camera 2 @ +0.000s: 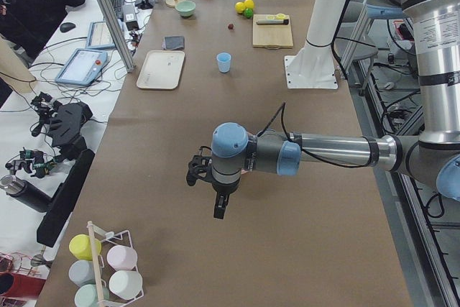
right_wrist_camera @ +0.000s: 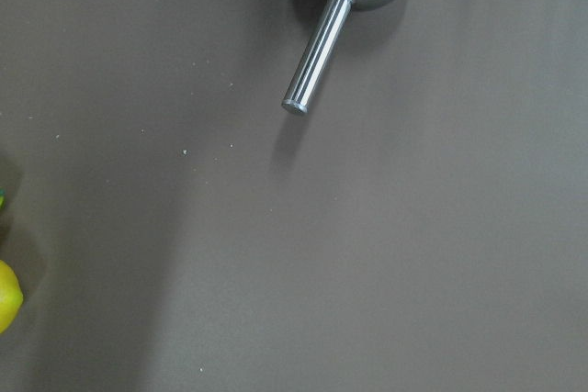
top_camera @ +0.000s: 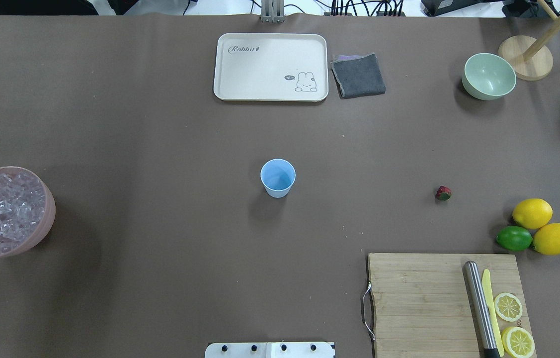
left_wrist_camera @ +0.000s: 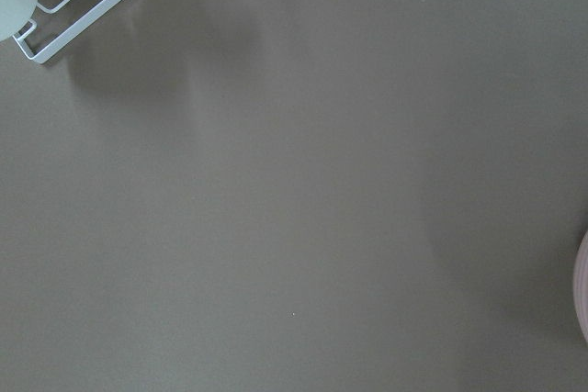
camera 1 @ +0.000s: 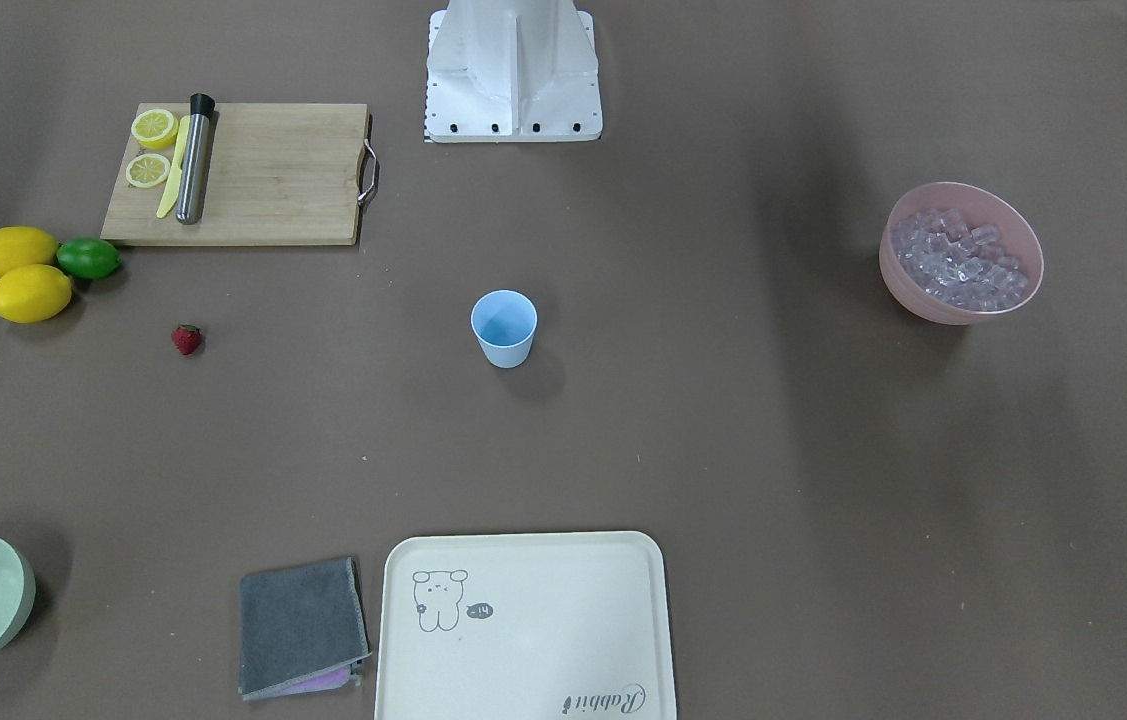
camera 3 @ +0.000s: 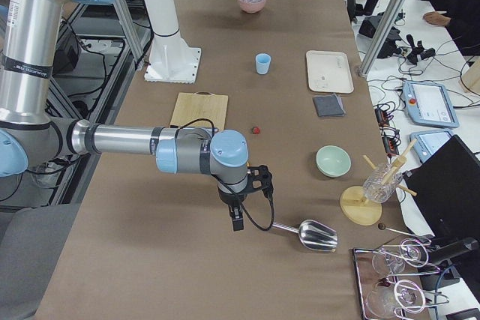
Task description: Put ice and strawberries in cup
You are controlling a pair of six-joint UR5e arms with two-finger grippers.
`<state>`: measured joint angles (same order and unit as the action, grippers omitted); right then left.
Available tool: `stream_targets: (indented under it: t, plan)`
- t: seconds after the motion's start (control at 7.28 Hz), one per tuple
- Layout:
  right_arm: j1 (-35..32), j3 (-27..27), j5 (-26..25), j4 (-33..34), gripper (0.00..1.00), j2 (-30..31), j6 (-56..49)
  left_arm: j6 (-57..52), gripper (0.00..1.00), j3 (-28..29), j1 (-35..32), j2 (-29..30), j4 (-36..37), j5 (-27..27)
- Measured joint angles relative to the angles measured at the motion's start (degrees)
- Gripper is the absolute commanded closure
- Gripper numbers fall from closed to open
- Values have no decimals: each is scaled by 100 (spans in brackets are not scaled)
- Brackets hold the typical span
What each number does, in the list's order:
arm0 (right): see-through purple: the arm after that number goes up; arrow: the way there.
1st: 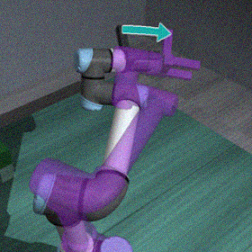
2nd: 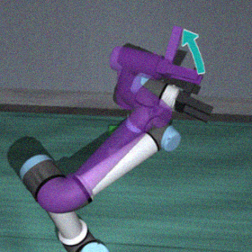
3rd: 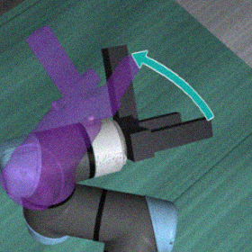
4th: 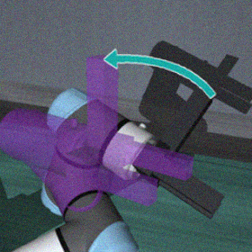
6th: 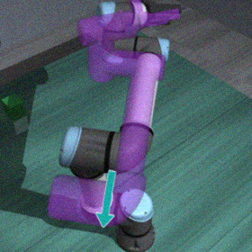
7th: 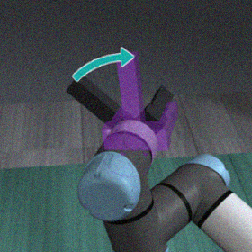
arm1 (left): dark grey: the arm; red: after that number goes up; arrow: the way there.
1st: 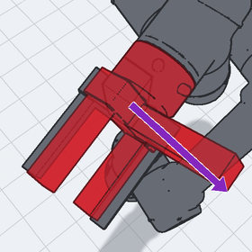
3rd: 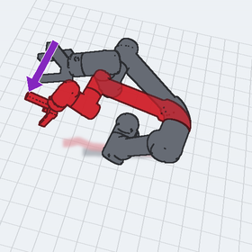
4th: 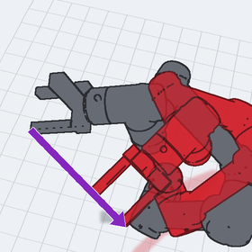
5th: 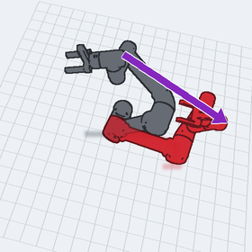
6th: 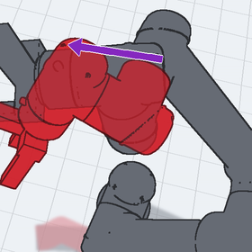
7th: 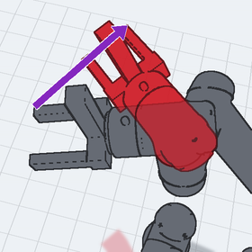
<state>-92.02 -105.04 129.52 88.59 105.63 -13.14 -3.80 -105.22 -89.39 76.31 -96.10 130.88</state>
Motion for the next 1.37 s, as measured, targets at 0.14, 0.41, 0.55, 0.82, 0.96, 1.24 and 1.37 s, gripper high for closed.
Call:
stream_targets:
  t: [0.14, 0.41, 0.55, 0.82, 0.96, 1.24, 1.37]
  plan:
    - [-1, 56, 281, 12, 0, 21, 74, 6, 2, 43, 0, -86, -236, -11]
    - [-2, 146, 718, 1, 0, 49, 190, 4, 2, 131, 10, -274, -802, -18]
    - [-2, 148, 777, -19, 0, 82, 191, 17, 2, 154, 19, -341, -996, 0]
    - [-5, 94, 798, -62, 0, 197, 175, 38, 2, 160, 45, -362, -1142, 21]
    - [-8, 65, 790, -72, 0, 217, 173, 39, 2, 133, 49, -358, -1163, 26]
    - [-9, 30, 784, -78, 0, 220, 185, 46, 2, 70, 56, -353, -1171, 33]
    - [-9, 20, 785, -78, 0, 221, 193, 47, 2, 64, 59, -349, -1168, 32]
